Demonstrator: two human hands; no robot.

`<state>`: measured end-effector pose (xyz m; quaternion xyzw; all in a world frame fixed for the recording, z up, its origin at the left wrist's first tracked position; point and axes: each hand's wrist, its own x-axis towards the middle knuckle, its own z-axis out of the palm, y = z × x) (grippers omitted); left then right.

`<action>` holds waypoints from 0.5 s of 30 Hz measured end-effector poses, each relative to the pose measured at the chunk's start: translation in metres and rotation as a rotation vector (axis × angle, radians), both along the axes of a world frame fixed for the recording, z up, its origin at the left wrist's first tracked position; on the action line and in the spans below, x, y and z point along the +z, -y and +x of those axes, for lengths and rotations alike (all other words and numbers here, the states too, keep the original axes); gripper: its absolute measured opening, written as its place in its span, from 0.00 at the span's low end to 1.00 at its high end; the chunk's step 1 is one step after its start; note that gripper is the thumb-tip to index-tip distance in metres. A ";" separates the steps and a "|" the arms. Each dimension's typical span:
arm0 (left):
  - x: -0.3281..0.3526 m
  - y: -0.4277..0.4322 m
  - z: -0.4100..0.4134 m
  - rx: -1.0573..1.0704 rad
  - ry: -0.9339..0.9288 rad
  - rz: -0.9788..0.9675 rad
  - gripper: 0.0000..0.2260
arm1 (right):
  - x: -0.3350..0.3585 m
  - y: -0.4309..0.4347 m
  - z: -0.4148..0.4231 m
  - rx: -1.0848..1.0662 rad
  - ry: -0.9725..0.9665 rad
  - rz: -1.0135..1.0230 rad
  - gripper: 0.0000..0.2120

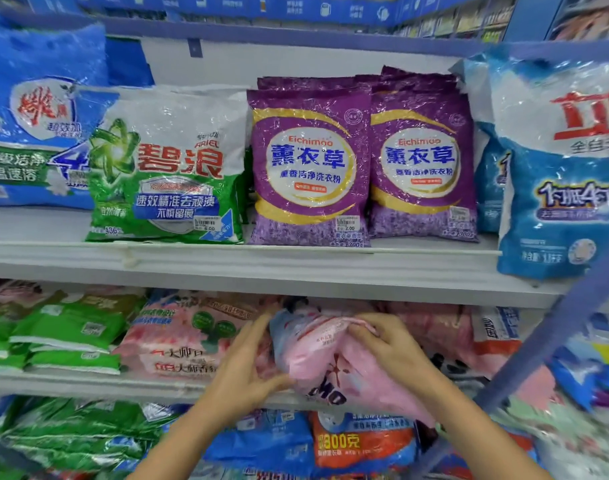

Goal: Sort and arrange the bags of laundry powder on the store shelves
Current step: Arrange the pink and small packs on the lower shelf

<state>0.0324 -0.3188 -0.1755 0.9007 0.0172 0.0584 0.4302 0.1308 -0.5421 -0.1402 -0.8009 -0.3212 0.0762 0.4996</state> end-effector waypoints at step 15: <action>0.088 -0.062 -0.033 -0.302 0.281 0.021 0.47 | 0.079 -0.039 -0.039 0.054 -0.435 0.352 0.21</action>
